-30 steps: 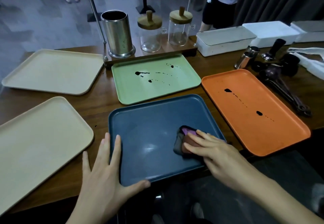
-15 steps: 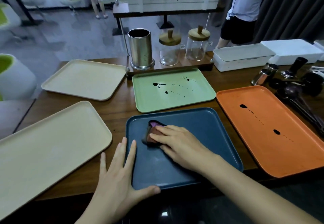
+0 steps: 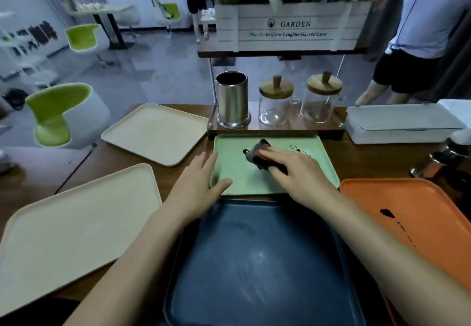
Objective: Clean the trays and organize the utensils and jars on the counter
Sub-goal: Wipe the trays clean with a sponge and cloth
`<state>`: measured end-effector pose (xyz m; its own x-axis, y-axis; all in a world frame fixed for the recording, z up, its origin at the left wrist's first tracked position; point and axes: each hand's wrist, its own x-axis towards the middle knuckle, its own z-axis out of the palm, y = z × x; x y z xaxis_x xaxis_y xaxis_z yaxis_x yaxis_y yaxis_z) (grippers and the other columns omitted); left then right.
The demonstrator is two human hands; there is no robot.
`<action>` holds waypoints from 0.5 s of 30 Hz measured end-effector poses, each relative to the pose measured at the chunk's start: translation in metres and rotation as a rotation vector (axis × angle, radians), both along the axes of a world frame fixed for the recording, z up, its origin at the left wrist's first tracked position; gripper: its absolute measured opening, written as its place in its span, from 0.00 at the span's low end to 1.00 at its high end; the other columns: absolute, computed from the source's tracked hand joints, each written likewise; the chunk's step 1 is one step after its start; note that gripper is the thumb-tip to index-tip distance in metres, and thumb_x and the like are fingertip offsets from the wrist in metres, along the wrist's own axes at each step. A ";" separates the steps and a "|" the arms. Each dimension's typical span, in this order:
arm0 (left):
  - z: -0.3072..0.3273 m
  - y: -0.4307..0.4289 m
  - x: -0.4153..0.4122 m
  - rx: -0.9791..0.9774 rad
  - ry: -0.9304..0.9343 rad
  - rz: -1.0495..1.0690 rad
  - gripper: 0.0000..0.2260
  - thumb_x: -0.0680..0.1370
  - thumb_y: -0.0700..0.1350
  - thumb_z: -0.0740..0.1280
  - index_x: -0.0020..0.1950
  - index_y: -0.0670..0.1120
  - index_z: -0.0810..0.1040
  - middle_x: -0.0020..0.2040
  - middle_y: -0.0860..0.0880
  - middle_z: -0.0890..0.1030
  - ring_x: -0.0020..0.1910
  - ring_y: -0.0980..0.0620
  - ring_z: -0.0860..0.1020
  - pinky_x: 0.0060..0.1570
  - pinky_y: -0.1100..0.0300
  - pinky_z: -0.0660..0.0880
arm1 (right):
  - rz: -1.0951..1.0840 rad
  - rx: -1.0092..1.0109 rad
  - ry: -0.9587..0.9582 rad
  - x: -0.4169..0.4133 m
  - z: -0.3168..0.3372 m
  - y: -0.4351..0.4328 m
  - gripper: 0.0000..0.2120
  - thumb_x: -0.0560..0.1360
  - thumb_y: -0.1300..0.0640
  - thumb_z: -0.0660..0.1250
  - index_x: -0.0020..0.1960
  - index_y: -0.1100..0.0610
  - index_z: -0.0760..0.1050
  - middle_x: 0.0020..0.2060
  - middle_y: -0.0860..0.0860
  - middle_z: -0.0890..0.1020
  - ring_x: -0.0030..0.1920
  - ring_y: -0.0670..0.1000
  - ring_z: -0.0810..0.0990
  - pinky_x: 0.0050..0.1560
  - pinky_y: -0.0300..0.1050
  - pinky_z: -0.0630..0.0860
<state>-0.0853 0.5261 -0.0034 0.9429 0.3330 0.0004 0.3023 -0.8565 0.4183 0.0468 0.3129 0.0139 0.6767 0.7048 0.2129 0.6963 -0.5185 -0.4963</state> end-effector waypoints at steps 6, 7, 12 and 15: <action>-0.035 0.033 0.051 0.024 0.156 0.075 0.37 0.83 0.59 0.59 0.83 0.41 0.47 0.83 0.42 0.54 0.82 0.45 0.53 0.78 0.43 0.54 | 0.153 -0.344 -0.094 0.017 -0.038 0.008 0.20 0.82 0.50 0.61 0.73 0.48 0.70 0.75 0.47 0.68 0.72 0.54 0.67 0.68 0.51 0.68; -0.038 0.035 0.054 0.032 0.163 0.085 0.34 0.84 0.57 0.57 0.83 0.41 0.49 0.83 0.41 0.56 0.81 0.44 0.55 0.77 0.41 0.55 | 0.153 -0.335 -0.086 0.018 -0.039 0.009 0.20 0.83 0.51 0.60 0.75 0.48 0.68 0.77 0.47 0.65 0.75 0.52 0.64 0.69 0.50 0.67; -0.052 0.035 0.052 0.050 0.174 0.052 0.26 0.86 0.50 0.51 0.82 0.43 0.50 0.83 0.45 0.56 0.82 0.44 0.52 0.79 0.38 0.50 | 0.086 -0.355 -0.054 0.023 -0.041 0.014 0.25 0.84 0.54 0.57 0.79 0.48 0.60 0.80 0.45 0.59 0.77 0.51 0.61 0.71 0.49 0.67; -0.052 0.038 0.047 0.066 0.156 -0.005 0.24 0.85 0.49 0.52 0.79 0.43 0.55 0.79 0.46 0.62 0.81 0.45 0.54 0.77 0.36 0.52 | -0.016 -0.375 -0.030 0.020 -0.041 0.009 0.25 0.83 0.55 0.57 0.79 0.47 0.59 0.80 0.46 0.59 0.77 0.51 0.62 0.70 0.49 0.67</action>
